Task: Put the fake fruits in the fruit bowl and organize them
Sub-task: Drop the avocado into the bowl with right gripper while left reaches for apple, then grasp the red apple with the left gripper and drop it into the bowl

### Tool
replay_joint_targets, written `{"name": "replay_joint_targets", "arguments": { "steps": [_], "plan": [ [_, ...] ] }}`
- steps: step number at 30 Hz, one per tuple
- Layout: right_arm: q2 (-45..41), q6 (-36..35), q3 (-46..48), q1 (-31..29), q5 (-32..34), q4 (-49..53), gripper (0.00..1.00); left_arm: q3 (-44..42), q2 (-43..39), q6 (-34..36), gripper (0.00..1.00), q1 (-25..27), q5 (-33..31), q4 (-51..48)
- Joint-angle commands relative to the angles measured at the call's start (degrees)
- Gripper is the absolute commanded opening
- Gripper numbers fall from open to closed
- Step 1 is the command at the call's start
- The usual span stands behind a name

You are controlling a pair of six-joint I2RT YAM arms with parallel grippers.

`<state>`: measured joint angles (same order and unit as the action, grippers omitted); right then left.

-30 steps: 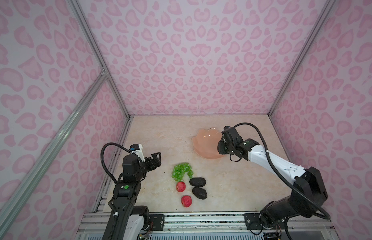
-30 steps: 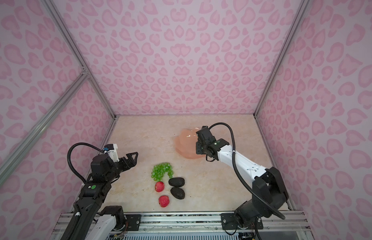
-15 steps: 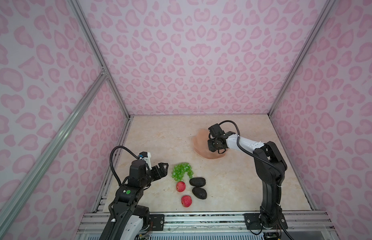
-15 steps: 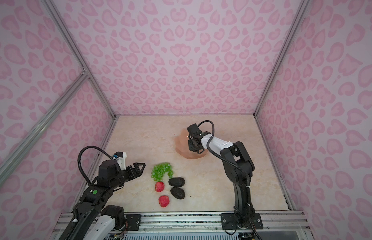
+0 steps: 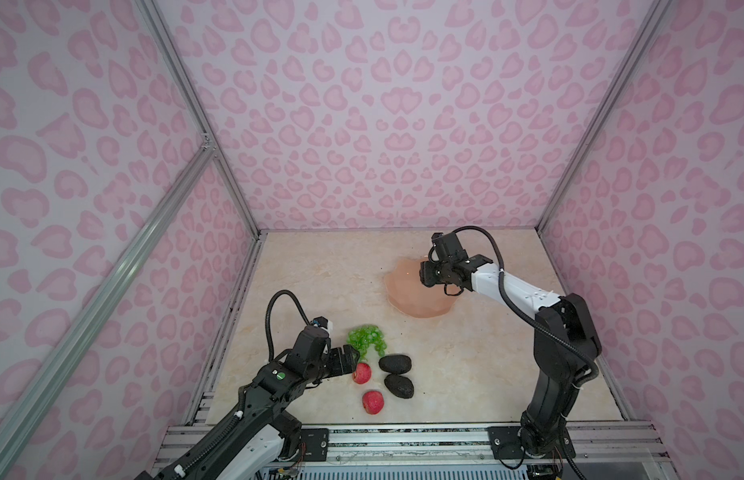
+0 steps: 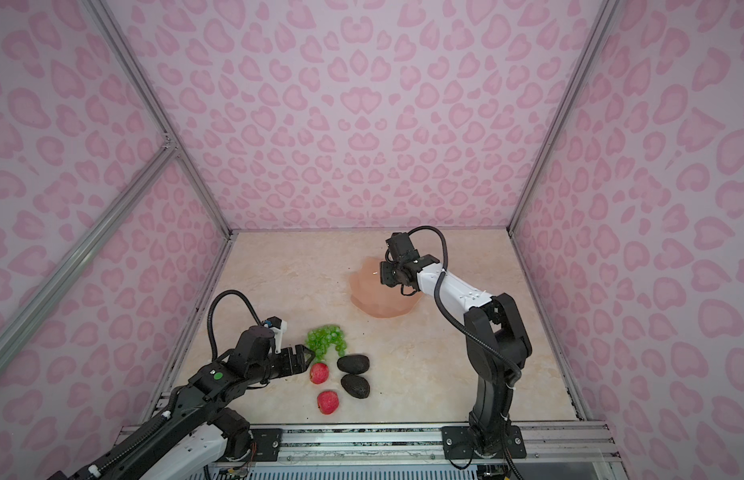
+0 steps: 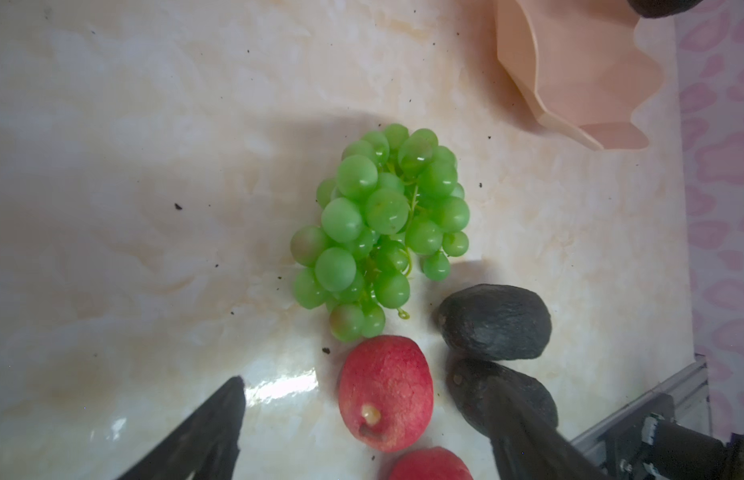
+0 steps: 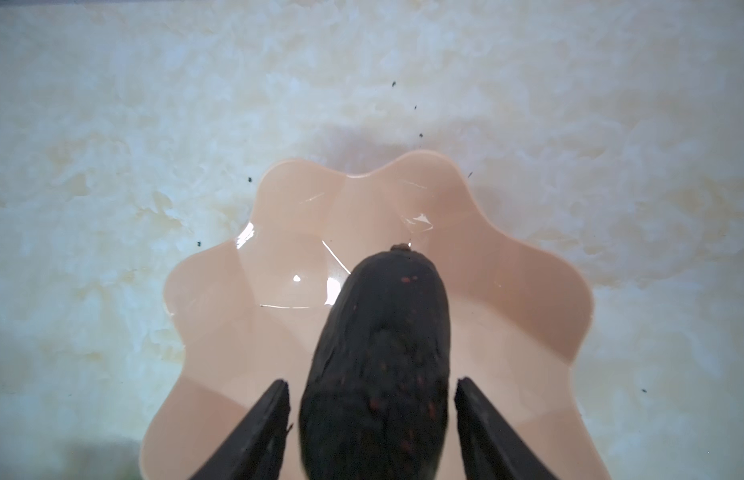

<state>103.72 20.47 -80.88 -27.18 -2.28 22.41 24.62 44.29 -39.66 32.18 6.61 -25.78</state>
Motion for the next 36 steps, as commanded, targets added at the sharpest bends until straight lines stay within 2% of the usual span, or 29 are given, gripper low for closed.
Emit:
{"name": "replay_joint_targets", "arguments": {
  "steps": [1, 4, 10, 20, 23, 31, 36],
  "plan": [
    [-3.8, 0.5, 3.2, 0.8, -0.9, -3.5, 0.72, 0.4, 3.7, -2.1, 0.91, 3.2, -3.3, 4.1],
    [-4.5, 0.6, 5.0, 1.7, -0.5, -5.7, 0.71, 1.1, 6.9, -2.2, 0.91, 4.9, -4.7, 4.6],
    [-0.2, 0.5, 2.6, 2.6, -5.7, -4.1, 0.69, -0.3, 7.3, -3.0, 0.92, 5.9, -5.9, 5.9],
    [-6.3, 1.2, 8.0, 2.4, -5.4, -6.6, 0.75, 0.1, 12.6, -1.9, 0.9, 7.0, -3.8, 9.4],
    [-8.1, 1.7, 9.8, 2.4, -5.6, -7.2, 0.77, 0.2, 14.5, -1.9, 0.86, 7.9, -3.0, 10.4],
    [-11.6, 2.2, 11.9, 2.5, -5.0, -7.0, 0.78, -0.3, 16.2, -1.8, 0.62, 8.4, -2.8, 10.4],
    [-13.3, 2.3, 12.7, 2.6, -5.2, -7.6, 0.79, 0.3, 16.5, -0.7, 0.56, 8.4, -2.9, 9.1]
  ]
}}
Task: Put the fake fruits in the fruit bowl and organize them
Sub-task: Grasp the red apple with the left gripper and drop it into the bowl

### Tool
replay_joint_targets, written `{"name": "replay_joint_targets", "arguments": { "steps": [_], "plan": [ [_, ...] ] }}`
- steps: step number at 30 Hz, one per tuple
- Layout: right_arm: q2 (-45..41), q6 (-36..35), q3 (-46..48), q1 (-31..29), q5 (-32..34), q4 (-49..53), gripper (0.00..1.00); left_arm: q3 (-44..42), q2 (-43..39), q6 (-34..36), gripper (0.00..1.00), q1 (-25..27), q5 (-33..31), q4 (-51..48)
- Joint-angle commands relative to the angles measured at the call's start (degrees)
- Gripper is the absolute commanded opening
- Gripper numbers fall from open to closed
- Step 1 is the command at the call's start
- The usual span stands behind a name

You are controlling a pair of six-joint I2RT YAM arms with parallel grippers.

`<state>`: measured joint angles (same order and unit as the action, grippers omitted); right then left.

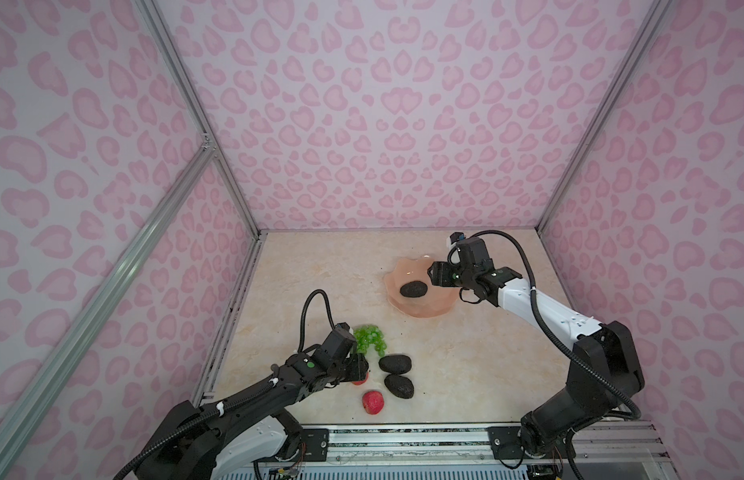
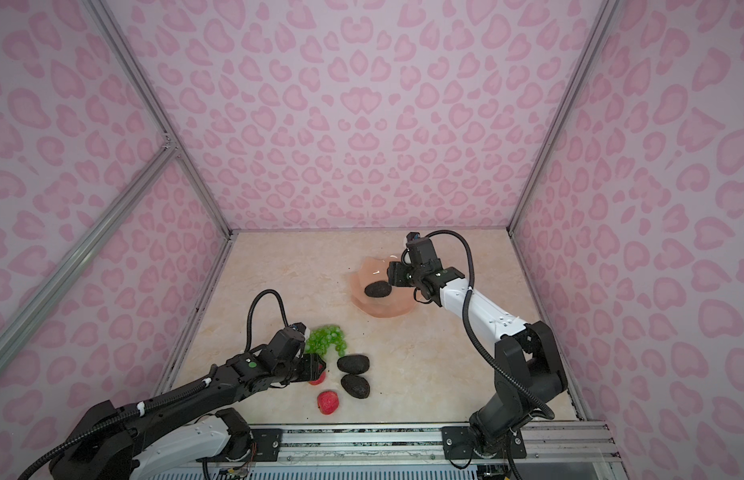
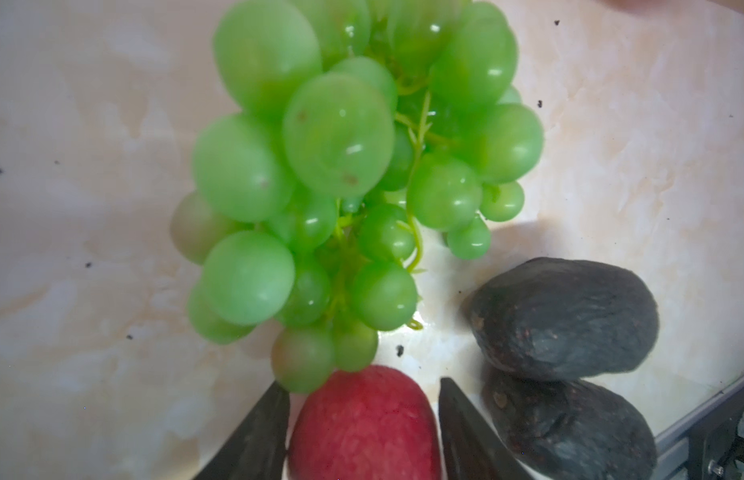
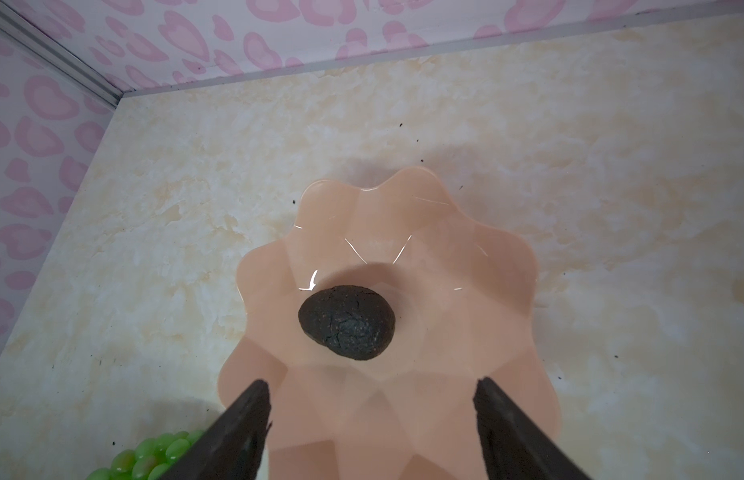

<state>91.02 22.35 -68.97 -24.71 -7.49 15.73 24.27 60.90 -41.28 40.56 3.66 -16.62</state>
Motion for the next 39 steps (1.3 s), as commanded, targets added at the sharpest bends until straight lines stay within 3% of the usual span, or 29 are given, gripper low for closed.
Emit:
{"name": "replay_joint_targets", "arguments": {
  "steps": [1, 8, 15, 28, 34, 39],
  "plan": [
    [-0.9, 0.5, 1.1, 0.1, 0.0, -1.1, 0.79, 0.9, -0.7, 1.2, 0.55, 0.0, -0.1, -0.6],
    [-3.3, 0.9, 3.5, 0.8, 0.1, -1.8, 0.81, 7.1, -7.6, 4.0, 0.52, 0.0, -0.6, -5.3],
    [-6.6, 1.5, 5.9, 2.2, 0.1, -1.5, 0.81, 16.4, -4.7, 8.0, 0.51, 0.0, -2.8, -5.6],
    [-21.4, 2.6, 17.9, 4.4, 3.3, 0.7, 0.86, 44.8, 29.2, 20.5, 0.48, -0.1, 2.1, 4.7],
    [-28.0, 3.4, 23.7, 4.5, 4.5, -0.1, 0.87, 55.4, 42.1, 20.3, 0.46, 0.4, 6.1, 6.1],
    [-29.5, 3.8, 25.2, 4.5, 4.8, 0.3, 0.87, 59.4, 48.9, 17.9, 0.46, 0.9, 6.2, 7.5]
  ]
}}
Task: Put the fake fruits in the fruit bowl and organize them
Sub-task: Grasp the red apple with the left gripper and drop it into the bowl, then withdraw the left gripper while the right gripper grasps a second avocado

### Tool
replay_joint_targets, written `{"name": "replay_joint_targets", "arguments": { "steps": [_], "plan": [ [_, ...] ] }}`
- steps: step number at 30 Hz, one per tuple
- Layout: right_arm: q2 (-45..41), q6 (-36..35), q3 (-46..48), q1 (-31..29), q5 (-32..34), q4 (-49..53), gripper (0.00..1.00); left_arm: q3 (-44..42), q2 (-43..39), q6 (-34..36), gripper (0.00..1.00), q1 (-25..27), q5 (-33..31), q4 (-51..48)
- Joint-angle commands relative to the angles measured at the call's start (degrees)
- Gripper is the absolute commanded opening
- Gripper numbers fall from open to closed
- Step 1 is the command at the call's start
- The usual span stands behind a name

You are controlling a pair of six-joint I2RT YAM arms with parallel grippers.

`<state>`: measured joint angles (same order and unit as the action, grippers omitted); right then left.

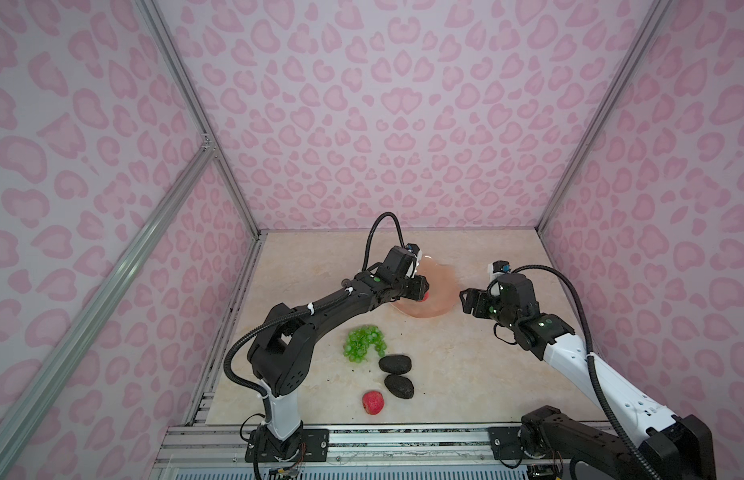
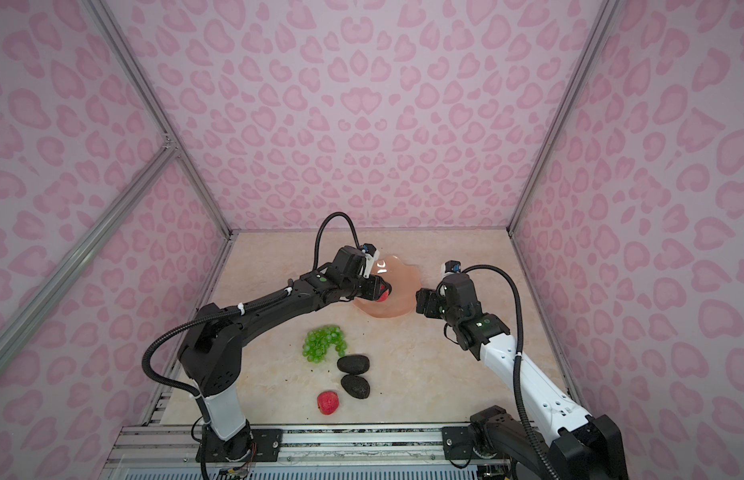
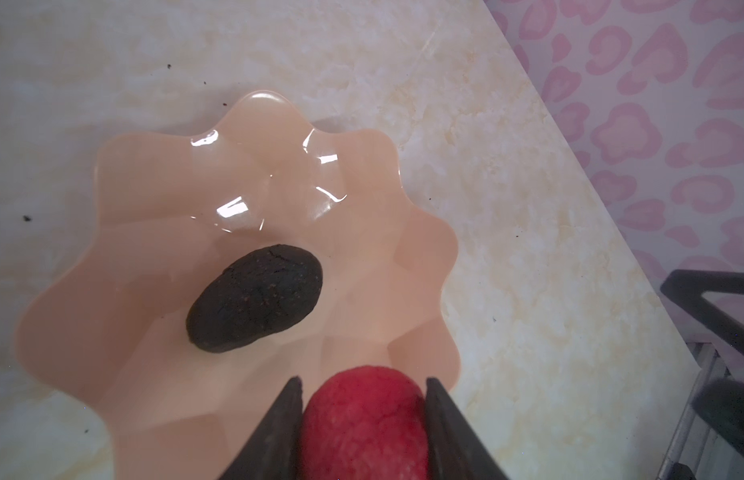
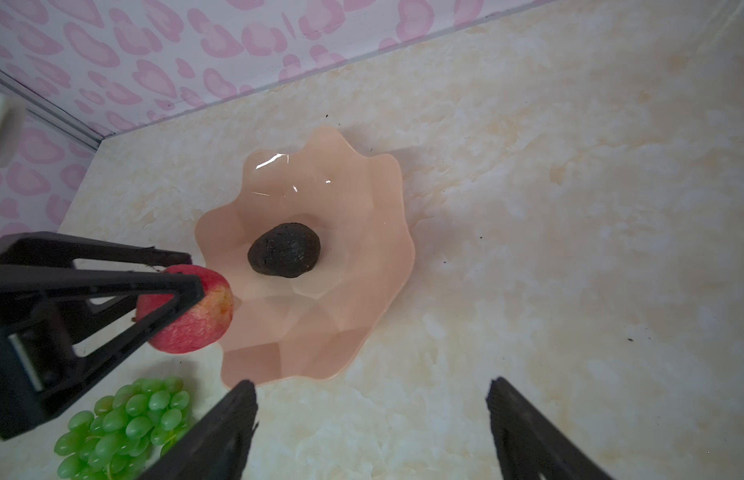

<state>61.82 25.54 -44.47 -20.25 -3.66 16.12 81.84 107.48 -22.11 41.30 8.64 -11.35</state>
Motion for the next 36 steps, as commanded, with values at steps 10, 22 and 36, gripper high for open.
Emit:
{"name": "replay_joint_targets", "arguments": {
  "steps": [10, 22, 36],
  "plan": [
    [-0.1, 0.2, 1.4, 0.0, 0.7, -0.9, 0.87, 8.6, 11.2, -2.2, 0.51, 1.1, -1.1, 0.9],
    [-2.4, -2.7, 1.7, -0.1, 0.3, 1.1, 0.86, 12.2, 13.5, -4.3, 0.66, 1.1, -0.4, 1.0],
    [10.8, -17.9, -4.3, -31.9, 6.4, 4.5, 0.83, -10.9, -19.8, -4.9, 0.76, -7.9, -13.3, 10.1]
  ]
}}
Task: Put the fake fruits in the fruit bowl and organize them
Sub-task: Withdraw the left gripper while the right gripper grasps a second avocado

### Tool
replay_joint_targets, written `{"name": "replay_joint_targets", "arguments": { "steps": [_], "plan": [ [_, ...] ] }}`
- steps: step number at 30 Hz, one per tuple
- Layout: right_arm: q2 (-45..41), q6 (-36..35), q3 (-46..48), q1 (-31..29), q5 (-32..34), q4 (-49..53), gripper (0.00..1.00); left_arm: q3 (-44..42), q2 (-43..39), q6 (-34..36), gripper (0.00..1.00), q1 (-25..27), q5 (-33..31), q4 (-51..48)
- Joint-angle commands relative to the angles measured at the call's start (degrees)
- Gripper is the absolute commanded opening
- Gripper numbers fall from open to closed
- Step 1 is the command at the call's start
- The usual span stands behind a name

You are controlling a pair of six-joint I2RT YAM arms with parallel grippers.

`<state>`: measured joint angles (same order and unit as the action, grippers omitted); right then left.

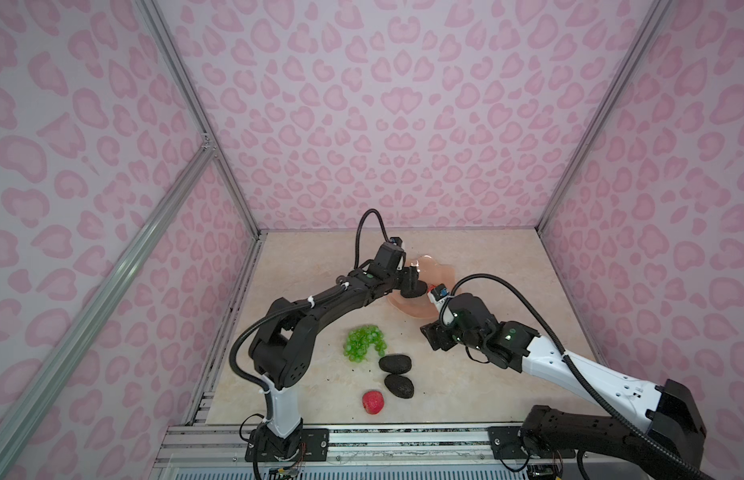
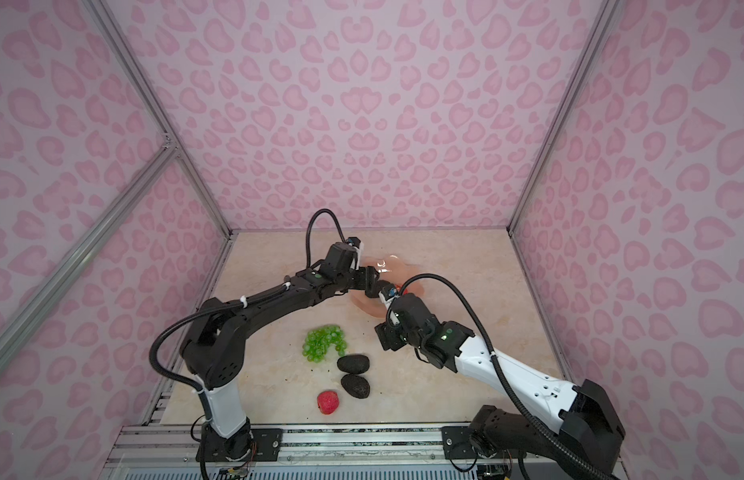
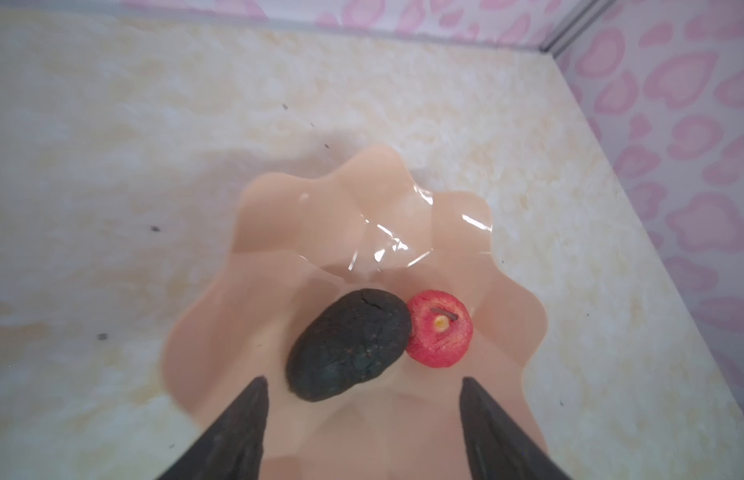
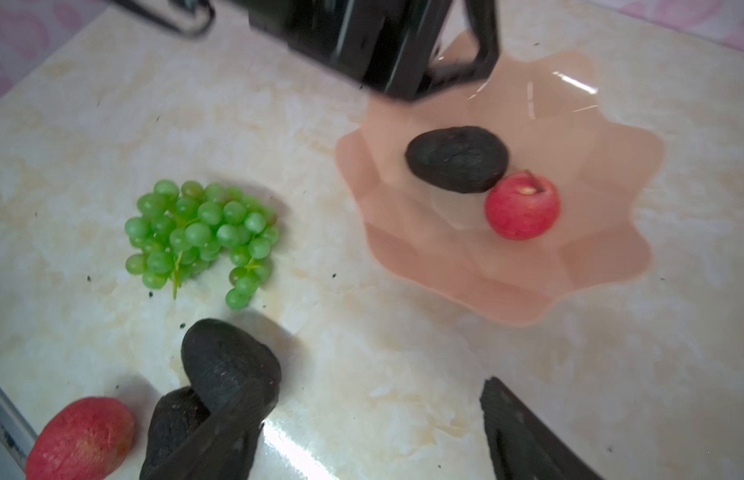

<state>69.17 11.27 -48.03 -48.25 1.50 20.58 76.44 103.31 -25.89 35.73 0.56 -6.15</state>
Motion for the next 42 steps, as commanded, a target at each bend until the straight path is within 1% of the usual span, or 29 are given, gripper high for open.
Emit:
{"name": "replay_joint_targets", "arguments": {
  "steps": [1, 4, 6, 8, 11, 14, 17, 21, 25, 27, 31, 34, 37, 40, 42],
  "plan": [
    [5.6, -4.2, -1.7, -6.0, 0.4, 0.0, 0.83, -8.3, -18.7, -1.3, 0.77, -3.5, -6.3, 5.3],
    [13.1, -6.0, -5.5, -10.5, -1.2, 1.5, 0.82, -15.6, -27.0, -1.1, 0.83, -6.5, -9.2, 5.3],
    [17.1, -6.5, -7.0, -11.9, -1.5, 1.5, 0.82, -19.7, -32.1, -1.0, 0.85, -8.3, -10.8, 4.7],
    [20.6, -6.3, -8.1, -12.3, -2.7, 0.8, 0.81, -23.5, -37.2, -1.2, 0.88, -10.1, -12.5, 3.9],
    [23.8, -6.5, -9.0, -12.2, -3.8, -0.1, 0.79, -28.3, -43.8, -1.4, 0.91, -11.9, -14.4, 2.8],
    [25.9, -6.8, -9.7, -12.2, -4.0, -0.3, 0.79, -32.1, -49.2, -2.0, 0.93, -13.5, -15.2, 1.9],
    [27.8, -7.0, -9.9, -12.0, -4.2, -0.2, 0.78, -35.0, -52.9, -2.5, 0.95, -14.5, -15.5, 1.2],
    [29.4, -6.5, -9.4, -11.3, -5.5, -1.1, 0.76, -37.1, -55.7, -3.2, 0.96, -15.5, -15.5, 0.2],
    [29.7, -5.9, -8.3, -10.4, -6.2, -2.3, 0.69, -37.3, -56.5, -3.5, 0.96, -15.7, -15.4, -0.2],
    [29.8, -5.9, -8.3, -10.1, -5.9, -2.3, 0.62, -37.1, -56.4, -3.5, 0.96, -15.8, -15.4, -0.2],
    [28.5, -5.4, -8.1, -8.9, -6.2, -2.4, 0.44, -36.8, -55.7, -3.7, 0.96, -15.8, -14.9, 0.0],
    [26.4, -4.9, -8.3, -7.3, -6.2, -0.9, 0.35, -36.8, -55.2, -3.9, 0.96, -15.9, -14.7, -0.1],
    [22.1, -3.5, -8.6, -4.1, -6.5, 1.6, 0.29, -36.8, -55.1, -4.1, 0.96, -15.9, -14.7, 0.0],
    [16.2, -2.6, -8.6, 1.4, -7.7, 3.5, 0.28, -36.9, -55.2, -4.2, 0.96, -15.9, -14.4, 0.2],
    [13.1, -1.7, -9.4, 5.4, -5.8, 4.7, 0.28, -37.1, -55.3, -4.3, 0.96, -15.9, -14.3, 0.2]
  ]
}}
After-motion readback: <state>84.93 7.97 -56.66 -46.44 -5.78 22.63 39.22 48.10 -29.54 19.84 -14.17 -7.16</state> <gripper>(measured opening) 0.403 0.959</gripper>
